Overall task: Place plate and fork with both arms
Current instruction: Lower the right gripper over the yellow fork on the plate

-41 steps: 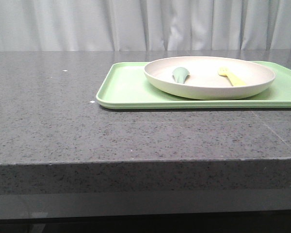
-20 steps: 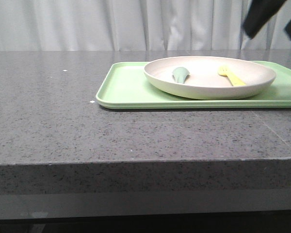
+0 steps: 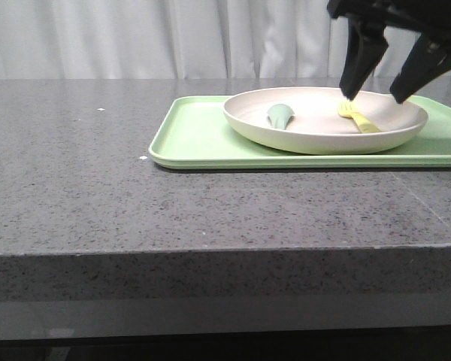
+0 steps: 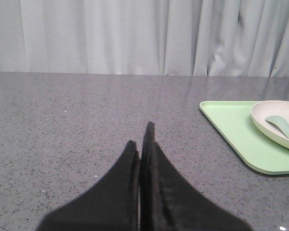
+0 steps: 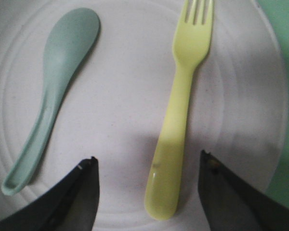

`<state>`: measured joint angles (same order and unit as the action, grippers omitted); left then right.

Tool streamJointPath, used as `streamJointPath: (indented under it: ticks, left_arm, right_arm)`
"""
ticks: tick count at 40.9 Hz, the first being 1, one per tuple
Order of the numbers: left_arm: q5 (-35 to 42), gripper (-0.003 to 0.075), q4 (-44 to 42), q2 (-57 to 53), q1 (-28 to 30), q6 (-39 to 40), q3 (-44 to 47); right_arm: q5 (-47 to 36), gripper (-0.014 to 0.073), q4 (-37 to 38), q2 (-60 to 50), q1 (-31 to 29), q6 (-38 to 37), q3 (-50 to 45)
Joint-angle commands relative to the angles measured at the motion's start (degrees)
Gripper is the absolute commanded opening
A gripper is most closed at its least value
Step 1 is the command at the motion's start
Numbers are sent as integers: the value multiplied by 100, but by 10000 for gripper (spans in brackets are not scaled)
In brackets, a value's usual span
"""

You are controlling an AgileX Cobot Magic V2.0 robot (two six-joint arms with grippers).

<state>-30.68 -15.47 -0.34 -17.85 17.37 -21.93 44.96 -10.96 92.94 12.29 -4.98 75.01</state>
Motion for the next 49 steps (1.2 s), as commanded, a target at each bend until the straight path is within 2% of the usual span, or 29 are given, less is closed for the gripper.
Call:
streamJointPath:
  ticks: [1, 24, 49]
  left_arm:
    - [479, -18, -6, -1, 13, 63, -145]
    - [479, -18, -6, -1, 13, 63, -145]
    - [479, -18, -6, -1, 13, 63, -145]
  right_arm:
    - [-189, 468, -32, -124, 1, 11, 211]
    - [-428, 468, -32, 193, 1, 11, 211]
    - [-200, 468, 22, 311, 1, 16, 211]
